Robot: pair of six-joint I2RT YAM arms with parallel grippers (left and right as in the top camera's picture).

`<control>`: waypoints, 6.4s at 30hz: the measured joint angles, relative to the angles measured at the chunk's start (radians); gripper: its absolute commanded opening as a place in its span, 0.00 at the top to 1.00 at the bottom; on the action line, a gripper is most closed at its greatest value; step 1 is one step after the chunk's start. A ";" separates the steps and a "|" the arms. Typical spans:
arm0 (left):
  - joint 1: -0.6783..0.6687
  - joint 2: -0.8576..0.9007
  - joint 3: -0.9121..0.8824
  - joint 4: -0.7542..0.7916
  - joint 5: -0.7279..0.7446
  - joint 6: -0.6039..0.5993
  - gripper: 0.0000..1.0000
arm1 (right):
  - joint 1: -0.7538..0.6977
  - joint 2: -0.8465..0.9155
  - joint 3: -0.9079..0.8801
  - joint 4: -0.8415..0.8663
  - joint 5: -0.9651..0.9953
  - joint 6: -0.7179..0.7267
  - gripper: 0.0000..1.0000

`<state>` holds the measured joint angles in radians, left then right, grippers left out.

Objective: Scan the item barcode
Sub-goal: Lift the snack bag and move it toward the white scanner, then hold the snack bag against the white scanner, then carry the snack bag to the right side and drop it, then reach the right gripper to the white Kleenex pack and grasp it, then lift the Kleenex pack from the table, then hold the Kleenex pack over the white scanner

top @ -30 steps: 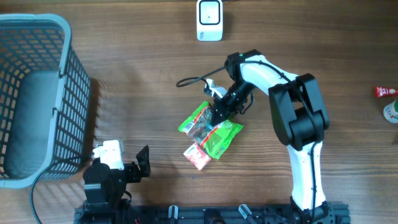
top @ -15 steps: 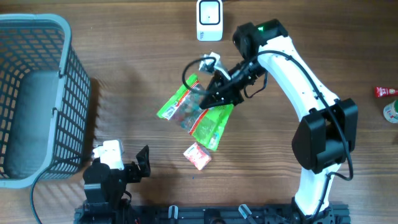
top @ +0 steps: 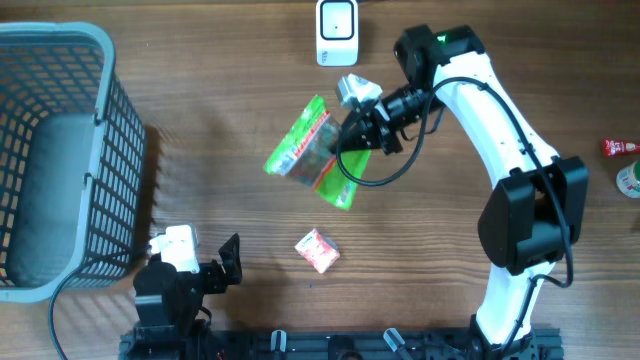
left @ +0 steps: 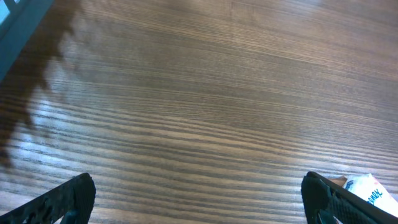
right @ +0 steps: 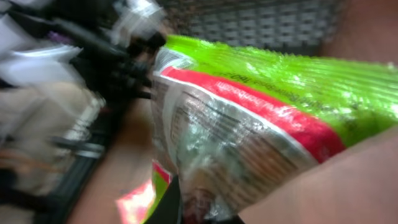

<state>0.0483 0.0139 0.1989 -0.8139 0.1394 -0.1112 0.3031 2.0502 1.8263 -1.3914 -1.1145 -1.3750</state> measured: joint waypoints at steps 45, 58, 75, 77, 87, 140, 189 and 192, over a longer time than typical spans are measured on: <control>0.000 0.000 0.000 0.000 0.000 0.000 0.00 | 0.382 0.338 -0.005 1.238 2.008 -0.105 0.96; 0.000 0.000 0.000 -0.001 0.000 0.000 0.00 | 0.058 -0.004 -0.006 0.984 2.081 0.117 0.95; 0.000 0.000 0.000 0.000 0.000 0.000 0.00 | -0.675 0.011 -0.304 0.779 1.550 1.070 0.00; 0.000 0.000 0.000 0.000 0.000 0.000 0.00 | -0.605 -0.025 -0.259 0.749 1.452 1.132 0.00; 0.000 0.000 0.000 0.000 0.000 0.000 0.00 | -0.090 -0.296 -0.206 0.425 0.796 1.505 0.08; 0.000 0.000 0.000 0.000 0.000 0.000 0.00 | 0.422 -0.386 -0.859 0.919 1.146 2.660 0.17; 0.000 0.000 0.000 0.000 0.000 0.000 0.00 | -0.271 -0.576 -0.857 0.598 -0.010 2.569 0.96; 0.000 0.000 0.000 0.001 0.000 0.000 0.00 | -0.270 -0.568 -0.866 0.966 0.004 2.412 0.95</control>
<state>0.0483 0.0139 0.1989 -0.8131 0.1390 -0.1112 0.0330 1.4818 0.9600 -0.4252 -1.1103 1.0374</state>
